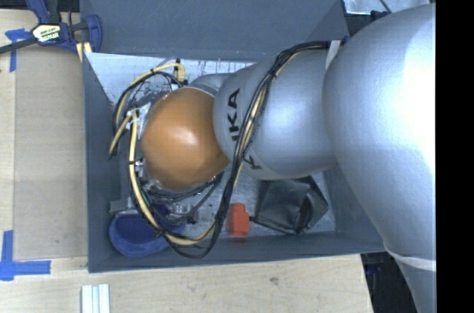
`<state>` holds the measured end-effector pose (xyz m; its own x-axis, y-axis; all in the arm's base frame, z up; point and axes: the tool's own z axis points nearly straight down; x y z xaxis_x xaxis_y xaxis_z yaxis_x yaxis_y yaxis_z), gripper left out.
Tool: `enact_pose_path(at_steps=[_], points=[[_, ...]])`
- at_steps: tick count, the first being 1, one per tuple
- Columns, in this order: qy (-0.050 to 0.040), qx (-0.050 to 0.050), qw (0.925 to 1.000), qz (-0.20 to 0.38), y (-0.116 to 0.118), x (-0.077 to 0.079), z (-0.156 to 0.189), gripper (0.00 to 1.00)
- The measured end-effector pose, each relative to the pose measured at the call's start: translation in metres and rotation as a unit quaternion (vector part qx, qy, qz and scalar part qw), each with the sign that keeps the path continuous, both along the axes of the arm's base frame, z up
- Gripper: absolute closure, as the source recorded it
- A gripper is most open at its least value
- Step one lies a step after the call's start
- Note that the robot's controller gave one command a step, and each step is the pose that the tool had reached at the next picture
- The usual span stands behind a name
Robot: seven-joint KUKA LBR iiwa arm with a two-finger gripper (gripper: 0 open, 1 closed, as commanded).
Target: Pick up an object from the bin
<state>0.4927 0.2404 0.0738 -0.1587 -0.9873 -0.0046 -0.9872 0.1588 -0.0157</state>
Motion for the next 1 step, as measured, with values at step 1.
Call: enact_pose_path(at_steps=[1], points=[[-0.0002, 0.001, 1.0000, 0.000, 0.0021, 0.0005, 0.0030, 1.00]])
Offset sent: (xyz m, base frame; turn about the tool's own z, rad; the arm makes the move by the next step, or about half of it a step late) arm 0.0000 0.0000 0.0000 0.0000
